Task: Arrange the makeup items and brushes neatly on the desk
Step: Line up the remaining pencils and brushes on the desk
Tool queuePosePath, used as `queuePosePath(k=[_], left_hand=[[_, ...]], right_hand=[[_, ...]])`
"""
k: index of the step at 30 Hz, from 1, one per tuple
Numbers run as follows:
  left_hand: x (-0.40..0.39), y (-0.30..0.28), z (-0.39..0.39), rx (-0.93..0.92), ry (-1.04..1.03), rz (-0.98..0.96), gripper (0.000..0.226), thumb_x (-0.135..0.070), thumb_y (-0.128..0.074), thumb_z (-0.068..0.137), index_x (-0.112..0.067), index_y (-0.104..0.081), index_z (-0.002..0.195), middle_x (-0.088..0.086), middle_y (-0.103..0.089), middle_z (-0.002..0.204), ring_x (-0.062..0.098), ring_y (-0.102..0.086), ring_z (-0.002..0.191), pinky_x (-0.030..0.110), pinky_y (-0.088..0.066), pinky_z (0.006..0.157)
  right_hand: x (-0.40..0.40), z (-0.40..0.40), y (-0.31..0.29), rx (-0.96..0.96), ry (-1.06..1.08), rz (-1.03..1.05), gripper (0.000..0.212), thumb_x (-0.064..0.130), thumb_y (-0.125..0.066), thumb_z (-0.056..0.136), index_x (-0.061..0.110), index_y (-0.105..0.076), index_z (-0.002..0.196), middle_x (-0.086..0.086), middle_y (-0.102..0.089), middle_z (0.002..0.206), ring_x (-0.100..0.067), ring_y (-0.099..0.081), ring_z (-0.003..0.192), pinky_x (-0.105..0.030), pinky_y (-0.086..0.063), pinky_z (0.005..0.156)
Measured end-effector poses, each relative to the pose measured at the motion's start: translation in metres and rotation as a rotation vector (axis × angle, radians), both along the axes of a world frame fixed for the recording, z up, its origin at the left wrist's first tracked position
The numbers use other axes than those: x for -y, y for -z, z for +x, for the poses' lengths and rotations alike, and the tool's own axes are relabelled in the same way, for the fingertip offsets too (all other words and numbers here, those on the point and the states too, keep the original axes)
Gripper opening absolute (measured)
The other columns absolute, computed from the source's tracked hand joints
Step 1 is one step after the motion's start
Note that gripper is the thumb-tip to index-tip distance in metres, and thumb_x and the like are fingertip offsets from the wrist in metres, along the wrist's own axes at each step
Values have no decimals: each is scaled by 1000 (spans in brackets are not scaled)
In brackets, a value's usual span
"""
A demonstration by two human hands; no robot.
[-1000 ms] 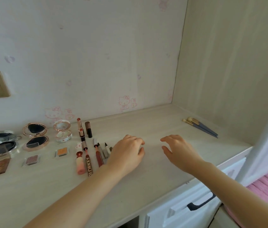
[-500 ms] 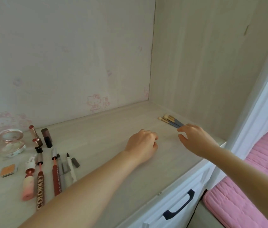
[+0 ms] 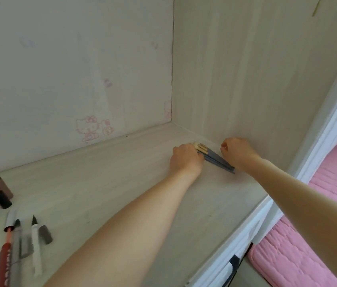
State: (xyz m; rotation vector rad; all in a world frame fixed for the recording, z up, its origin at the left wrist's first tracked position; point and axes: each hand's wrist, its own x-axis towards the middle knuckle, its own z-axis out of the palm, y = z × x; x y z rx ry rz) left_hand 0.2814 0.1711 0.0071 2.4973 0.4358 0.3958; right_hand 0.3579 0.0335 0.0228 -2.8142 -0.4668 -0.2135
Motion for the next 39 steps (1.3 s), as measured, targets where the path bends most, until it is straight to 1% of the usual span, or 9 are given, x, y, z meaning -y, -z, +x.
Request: queuePosePath(k=[8, 14, 17, 21, 27, 30, 34, 37, 39], left_hand=[[11, 9, 28, -31, -132, 110, 38, -40, -50, 91, -13, -52, 119, 7, -55, 125, 29, -41, 120, 36, -37, 90], [14, 7, 32, -77, -171, 78, 47, -42, -54, 85, -12, -45, 119, 9, -55, 124, 29, -39, 120, 35, -34, 89], [7, 4, 31, -90, -141, 44, 49, -31, -55, 86, -11, -35, 125, 11, -56, 122, 30, -45, 117, 35, -38, 83], [-11, -4, 28, -149, -118, 27, 56, -12, -52, 89, -3, -26, 138, 15, -48, 132, 33, -49, 120, 35, -44, 93], [-20, -15, 24, -171, -62, 128, 32, -7, -52, 90, -4, -51, 121, 14, -53, 123, 31, -55, 112, 31, -48, 86], [-20, -22, 25, -121, -85, -56, 22, -17, -60, 88, -5, -55, 105, 14, -60, 111, 31, -61, 102, 31, -49, 76], [-14, -29, 30, -37, -87, -392, 23, -18, -50, 94, -5, -45, 75, 20, -67, 96, 35, -68, 76, 31, -51, 61], [-6, -23, 34, -31, -103, -367, 27, -22, -39, 99, -1, -56, 100, 20, -61, 116, 34, -60, 104, 27, -40, 72], [-1, -17, 37, -41, -111, -351, 36, -26, -39, 99, 0, -54, 117, 18, -57, 125, 33, -55, 113, 25, -37, 77]], right_hand=[[-13, 4, 8, 20, -24, -2, 23, 24, -52, 95, 10, -70, 96, -14, -68, 95, -33, -62, 86, -39, -53, 77], [-12, 3, 10, 33, -23, -21, 21, 9, -51, 91, 8, -71, 98, -15, -68, 96, -34, -63, 88, -37, -53, 76], [-9, 3, 8, 15, -13, -36, 19, 4, -50, 90, 3, -67, 99, -19, -66, 97, -36, -63, 89, -37, -54, 76], [-2, -1, 5, -41, -17, 2, 14, 5, -52, 89, -2, -62, 95, -20, -63, 93, -34, -60, 83, -33, -49, 69], [3, -7, 1, -38, 25, 192, 19, 8, -49, 93, -3, -49, 108, -20, -56, 99, -29, -50, 79, -30, -39, 67], [2, -4, 2, -84, 57, 230, 21, 9, -43, 96, -3, -49, 113, -20, -58, 105, -29, -51, 83, -30, -38, 68], [-3, 3, 7, -105, 83, 356, 20, 16, -46, 95, -1, -56, 102, -10, -55, 83, -19, -47, 62, -28, -34, 52], [-11, 7, 8, -121, 83, 383, 22, 26, -60, 90, 5, -57, 85, -6, -56, 75, -17, -48, 59, -28, -42, 60], [-15, 10, 8, -129, 72, 373, 30, 33, -68, 85, 9, -55, 72, -2, -54, 65, -16, -49, 57, -30, -45, 64]])
